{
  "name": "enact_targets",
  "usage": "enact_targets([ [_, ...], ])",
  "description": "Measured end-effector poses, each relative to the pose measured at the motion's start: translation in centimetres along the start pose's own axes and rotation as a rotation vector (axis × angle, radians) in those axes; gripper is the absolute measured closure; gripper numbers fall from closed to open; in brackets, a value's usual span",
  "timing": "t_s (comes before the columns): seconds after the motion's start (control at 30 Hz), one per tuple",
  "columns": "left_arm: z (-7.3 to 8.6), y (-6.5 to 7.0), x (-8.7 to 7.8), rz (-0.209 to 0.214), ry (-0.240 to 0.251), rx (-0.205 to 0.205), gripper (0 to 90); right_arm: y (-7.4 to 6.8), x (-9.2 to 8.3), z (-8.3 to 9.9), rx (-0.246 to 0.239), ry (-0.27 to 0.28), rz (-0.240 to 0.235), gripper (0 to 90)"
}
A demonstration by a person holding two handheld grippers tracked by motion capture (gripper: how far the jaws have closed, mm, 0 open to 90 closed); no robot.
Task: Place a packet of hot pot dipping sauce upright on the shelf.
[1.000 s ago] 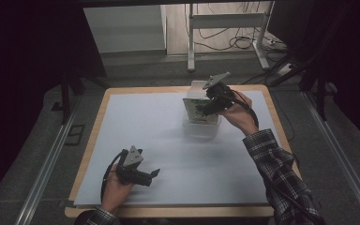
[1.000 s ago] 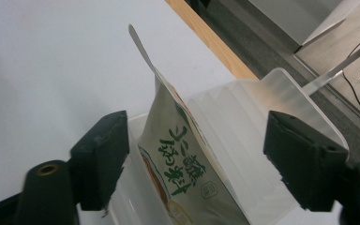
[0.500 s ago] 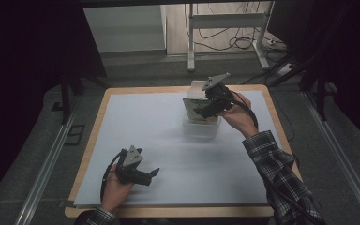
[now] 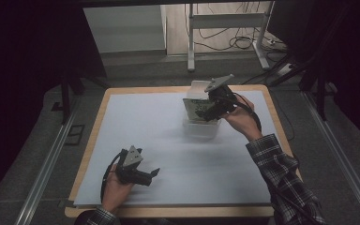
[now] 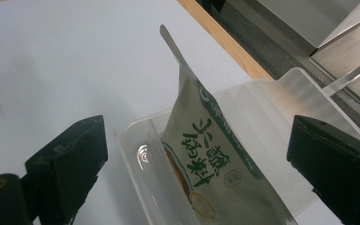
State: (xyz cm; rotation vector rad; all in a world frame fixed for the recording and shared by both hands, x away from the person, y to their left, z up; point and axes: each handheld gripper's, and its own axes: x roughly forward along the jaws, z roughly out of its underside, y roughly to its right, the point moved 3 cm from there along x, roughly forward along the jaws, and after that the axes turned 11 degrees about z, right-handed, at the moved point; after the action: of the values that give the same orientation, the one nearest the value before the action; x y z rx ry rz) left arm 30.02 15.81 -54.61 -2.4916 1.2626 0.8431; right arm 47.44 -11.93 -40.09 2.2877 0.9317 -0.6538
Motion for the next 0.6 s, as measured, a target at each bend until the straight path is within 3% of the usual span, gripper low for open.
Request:
enact_targets([
  [0.6,0.0,0.2,0.2,0.005,-0.003,-0.001,0.1,1.0,-1.3,2.4,0.071,0.005,0.001,2.2],
])
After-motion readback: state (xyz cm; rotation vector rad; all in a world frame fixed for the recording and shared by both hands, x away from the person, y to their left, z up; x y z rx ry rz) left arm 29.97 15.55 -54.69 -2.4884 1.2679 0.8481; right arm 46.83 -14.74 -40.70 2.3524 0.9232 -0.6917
